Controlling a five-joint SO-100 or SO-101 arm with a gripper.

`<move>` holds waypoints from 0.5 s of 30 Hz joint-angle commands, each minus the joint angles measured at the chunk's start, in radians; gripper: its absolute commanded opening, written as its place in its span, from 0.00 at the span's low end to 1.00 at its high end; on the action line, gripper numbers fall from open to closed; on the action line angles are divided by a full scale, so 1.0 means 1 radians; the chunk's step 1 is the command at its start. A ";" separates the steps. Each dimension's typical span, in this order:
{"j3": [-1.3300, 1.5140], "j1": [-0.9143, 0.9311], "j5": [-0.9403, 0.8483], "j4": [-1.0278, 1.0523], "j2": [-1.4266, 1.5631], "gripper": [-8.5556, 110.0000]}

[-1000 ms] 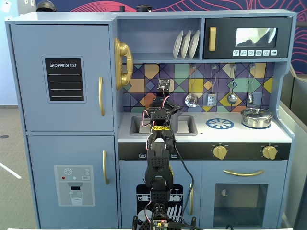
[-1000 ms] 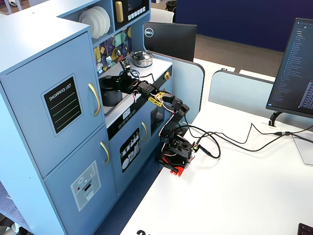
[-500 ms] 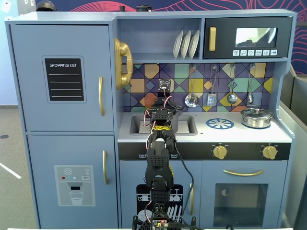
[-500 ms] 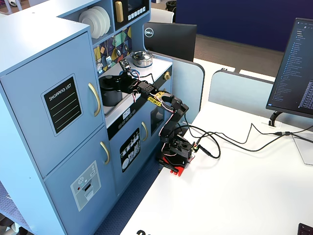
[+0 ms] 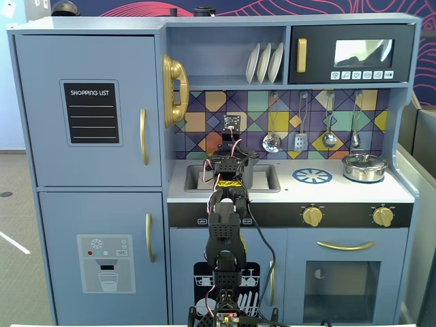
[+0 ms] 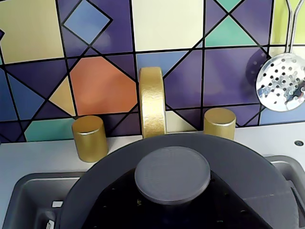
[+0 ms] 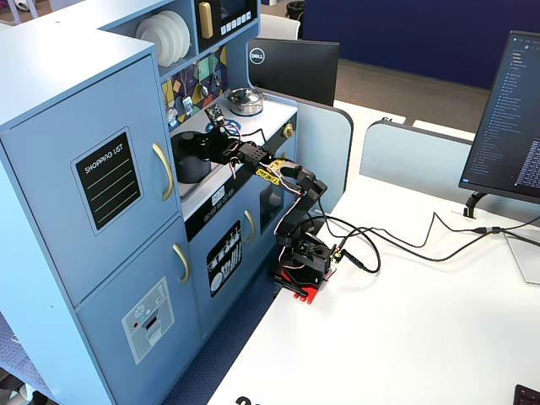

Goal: Pick up the lid from the counter and put it on the gray recipient

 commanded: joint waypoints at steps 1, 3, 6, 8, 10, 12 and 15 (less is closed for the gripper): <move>-0.009 -0.008 0.003 -0.015 0.060 0.07; -0.009 0.002 0.009 -0.025 0.058 0.19; -0.009 0.026 0.014 -0.032 0.057 0.34; -0.011 0.035 0.003 -0.032 0.060 0.39; -0.011 0.046 -0.012 -0.034 0.071 0.40; -0.017 0.058 -0.031 -0.034 0.092 0.40; -0.023 0.064 -0.034 0.006 0.153 0.39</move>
